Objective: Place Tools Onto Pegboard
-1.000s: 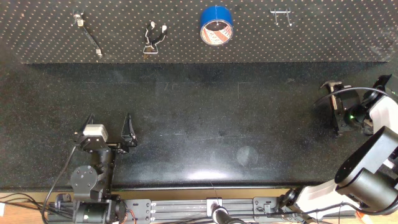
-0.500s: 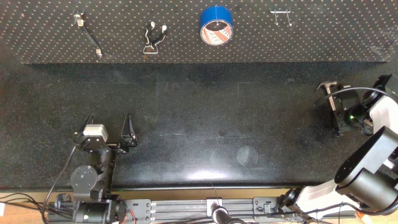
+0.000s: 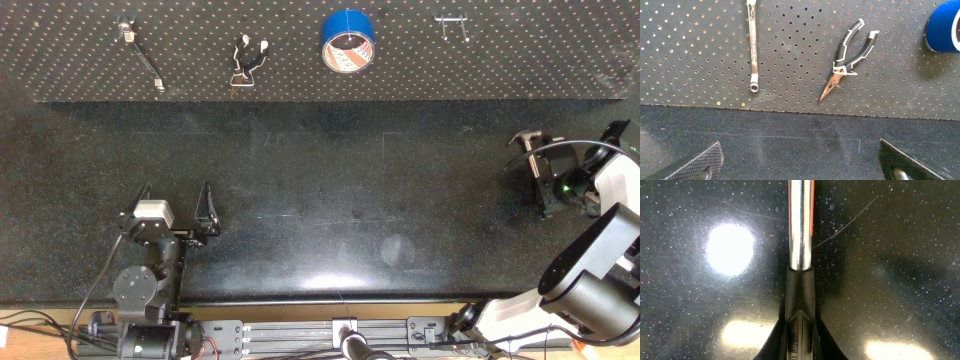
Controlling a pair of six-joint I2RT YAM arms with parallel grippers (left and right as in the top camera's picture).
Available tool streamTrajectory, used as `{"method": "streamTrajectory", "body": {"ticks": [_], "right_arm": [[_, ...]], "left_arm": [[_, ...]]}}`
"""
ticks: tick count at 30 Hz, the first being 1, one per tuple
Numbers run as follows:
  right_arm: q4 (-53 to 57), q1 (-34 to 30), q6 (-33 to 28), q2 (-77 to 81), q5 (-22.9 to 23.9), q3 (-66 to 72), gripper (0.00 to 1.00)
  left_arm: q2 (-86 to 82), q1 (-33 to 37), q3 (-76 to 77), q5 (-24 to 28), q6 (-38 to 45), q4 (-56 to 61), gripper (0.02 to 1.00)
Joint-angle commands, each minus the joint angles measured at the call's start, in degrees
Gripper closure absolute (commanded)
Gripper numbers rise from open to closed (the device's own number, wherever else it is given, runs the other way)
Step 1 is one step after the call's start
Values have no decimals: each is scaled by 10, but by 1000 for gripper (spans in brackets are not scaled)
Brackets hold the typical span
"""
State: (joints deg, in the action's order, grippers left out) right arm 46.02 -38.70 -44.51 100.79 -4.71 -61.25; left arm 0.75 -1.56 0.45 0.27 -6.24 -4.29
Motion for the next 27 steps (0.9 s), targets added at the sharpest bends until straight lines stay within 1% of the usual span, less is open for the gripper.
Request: {"method": "streamTrajectory", "body": {"ticks": [1, 3, 9, 11, 15, 17, 18, 20, 25, 27], "right_arm": [[9, -1, -2, -15, -38, 3, 925], [19, 1, -2, -25, -45, 3, 925], [69, 12, -1, -107, -116, 3, 923], [80, 18, 14, -143, -130, 3, 925], [99, 50, 40, -198, -130, 3, 925], [110, 83, 68, -227, -129, 3, 925], [111, 97, 92, -239, -129, 3, 925], [107, 114, 127, -255, -130, 3, 925], [108, 143, 187, -287, -130, -5, 925], [111, 153, 201, -296, -130, -12, 925]], "left_arm": [[-6, 4, -1, 4, 5, -4, 23], [-6, 4, -1, 4, 5, -4, 23], [-6, 4, -1, 4, 5, -4, 23], [-6, 4, -1, 4, 5, -4, 23], [-6, 4, -1, 4, 5, -4, 23], [-6, 4, -1, 4, 5, -4, 23], [-6, 4, -1, 4, 5, -4, 23], [-6, 4, -1, 4, 5, -4, 23], [-6, 4, -1, 4, 5, -4, 23], [-6, 4, -1, 4, 5, -4, 23]]}}
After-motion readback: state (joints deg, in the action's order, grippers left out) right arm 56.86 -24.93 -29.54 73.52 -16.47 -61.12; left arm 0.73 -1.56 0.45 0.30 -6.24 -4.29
